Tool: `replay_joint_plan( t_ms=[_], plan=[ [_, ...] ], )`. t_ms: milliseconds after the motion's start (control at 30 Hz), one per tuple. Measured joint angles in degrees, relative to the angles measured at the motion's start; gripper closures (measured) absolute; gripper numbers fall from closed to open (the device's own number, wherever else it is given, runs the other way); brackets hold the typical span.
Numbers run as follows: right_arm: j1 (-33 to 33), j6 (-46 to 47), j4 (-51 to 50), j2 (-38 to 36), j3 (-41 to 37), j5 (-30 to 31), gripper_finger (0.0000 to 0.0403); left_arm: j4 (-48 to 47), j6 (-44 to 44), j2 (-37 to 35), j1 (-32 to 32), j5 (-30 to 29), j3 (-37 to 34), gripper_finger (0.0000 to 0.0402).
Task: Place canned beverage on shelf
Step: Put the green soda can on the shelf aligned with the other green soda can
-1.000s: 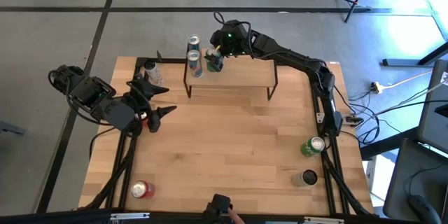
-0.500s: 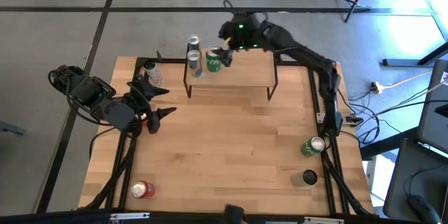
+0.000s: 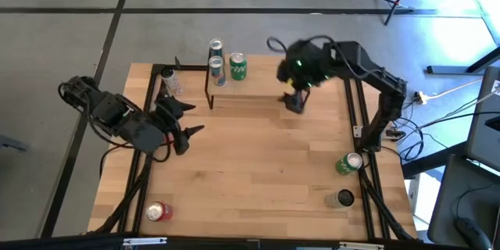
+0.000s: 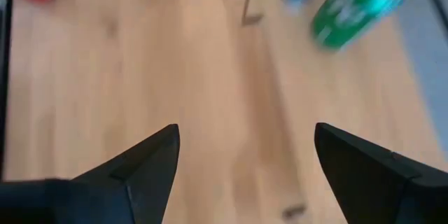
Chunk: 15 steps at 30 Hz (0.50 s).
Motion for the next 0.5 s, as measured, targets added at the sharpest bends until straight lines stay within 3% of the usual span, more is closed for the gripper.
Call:
replay_joint_plan(
  t_ms=[200,267,500],
  plan=[
    [9.0,5.8,-1.8,-5.3,-4.1,-1.1,0.0086,0.0,-1.5,1.1,3.6,4.4,0.0,0.0098],
    [11.3,7.0,-2.6,-8.2,-7.1,1.8,0.0086,0.2,-1.5,1.2,4.6,6.1,0.0,0.0098],
    [14.8,18.1,-2.6,-19.1,-25.3,5.0,0.0086,1.0,2.7,1.2,6.6,6.4,0.0,0.0098]
  ],
)
